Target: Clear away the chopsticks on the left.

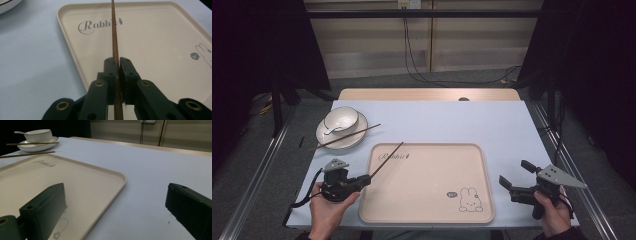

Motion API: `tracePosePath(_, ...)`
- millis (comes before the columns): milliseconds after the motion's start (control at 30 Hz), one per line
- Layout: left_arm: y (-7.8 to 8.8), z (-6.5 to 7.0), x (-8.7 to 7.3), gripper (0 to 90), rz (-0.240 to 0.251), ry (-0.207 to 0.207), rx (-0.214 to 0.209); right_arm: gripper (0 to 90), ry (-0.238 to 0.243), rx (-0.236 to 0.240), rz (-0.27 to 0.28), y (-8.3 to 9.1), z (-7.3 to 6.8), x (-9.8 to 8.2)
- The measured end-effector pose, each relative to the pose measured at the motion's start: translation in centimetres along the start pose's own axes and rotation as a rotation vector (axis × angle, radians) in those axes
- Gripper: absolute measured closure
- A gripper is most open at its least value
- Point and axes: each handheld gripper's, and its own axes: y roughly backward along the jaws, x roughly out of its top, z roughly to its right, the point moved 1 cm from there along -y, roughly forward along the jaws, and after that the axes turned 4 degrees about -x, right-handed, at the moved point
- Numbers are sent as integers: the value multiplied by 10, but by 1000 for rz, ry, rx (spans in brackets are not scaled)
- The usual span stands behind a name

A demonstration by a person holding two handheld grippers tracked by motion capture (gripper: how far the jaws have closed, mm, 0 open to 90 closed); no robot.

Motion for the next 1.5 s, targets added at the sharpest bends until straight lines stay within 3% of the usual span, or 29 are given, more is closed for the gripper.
tracePosePath(533,-17,-1,-7,844,-94,22,58,28,8,8,0,0,0,0)
tracePosePath(800,-26,0,-9,843,-134,32,63,28,7,10,-2,0,0,0)
tracePosePath(867,-29,-1,-9,844,-154,15,58,28,7,11,-6,-1,0,-1)
tracePosePath(1167,-33,0,-10,840,-152,32,44,28,13,7,-5,-1,0,-1)
tracePosePath(1400,-35,2,-11,839,-145,87,33,28,9,9,-7,-1,-1,-1)
tracePosePath(1500,-35,2,-11,826,-151,70,34,28,9,6,-5,-1,0,-1)
